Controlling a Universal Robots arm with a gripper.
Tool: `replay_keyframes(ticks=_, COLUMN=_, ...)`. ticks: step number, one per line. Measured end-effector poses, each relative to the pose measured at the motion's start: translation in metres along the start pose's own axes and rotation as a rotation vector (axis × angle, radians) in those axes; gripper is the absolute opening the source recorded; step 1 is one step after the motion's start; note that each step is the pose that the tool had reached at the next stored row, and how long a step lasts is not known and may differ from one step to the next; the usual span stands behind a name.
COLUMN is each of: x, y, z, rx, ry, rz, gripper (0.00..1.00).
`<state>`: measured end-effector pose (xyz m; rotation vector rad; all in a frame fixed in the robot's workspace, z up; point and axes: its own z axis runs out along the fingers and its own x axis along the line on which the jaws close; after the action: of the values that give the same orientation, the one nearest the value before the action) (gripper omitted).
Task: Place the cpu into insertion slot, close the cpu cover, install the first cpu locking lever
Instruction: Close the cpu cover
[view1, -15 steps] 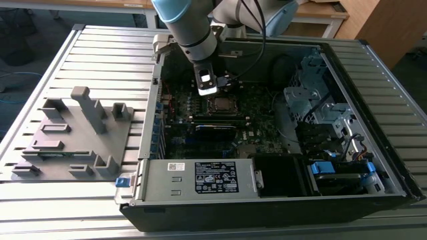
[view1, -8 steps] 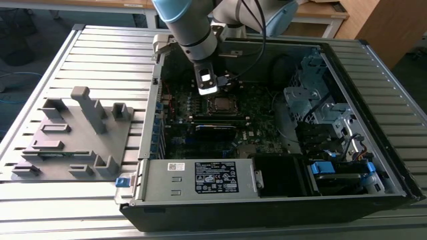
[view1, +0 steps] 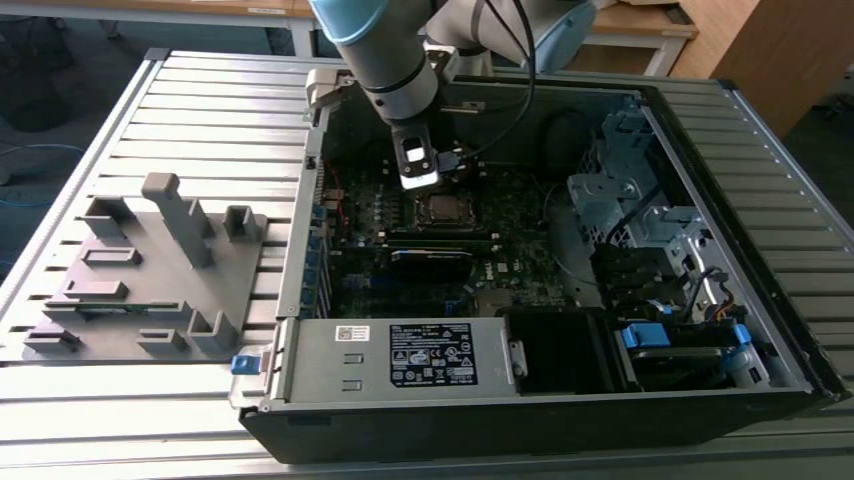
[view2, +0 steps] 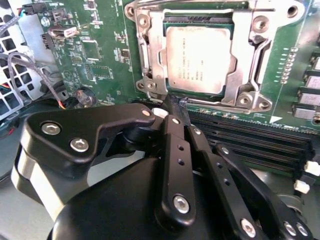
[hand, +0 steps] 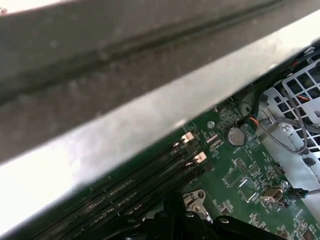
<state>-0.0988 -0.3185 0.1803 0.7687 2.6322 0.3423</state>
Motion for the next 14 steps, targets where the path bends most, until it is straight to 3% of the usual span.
replay_keyframes(ticks=14, x=-0.0030, y=0.0038, z=0.0022, rx=-0.0007, ry=-0.0004, rz=0.000, gripper=0.10)
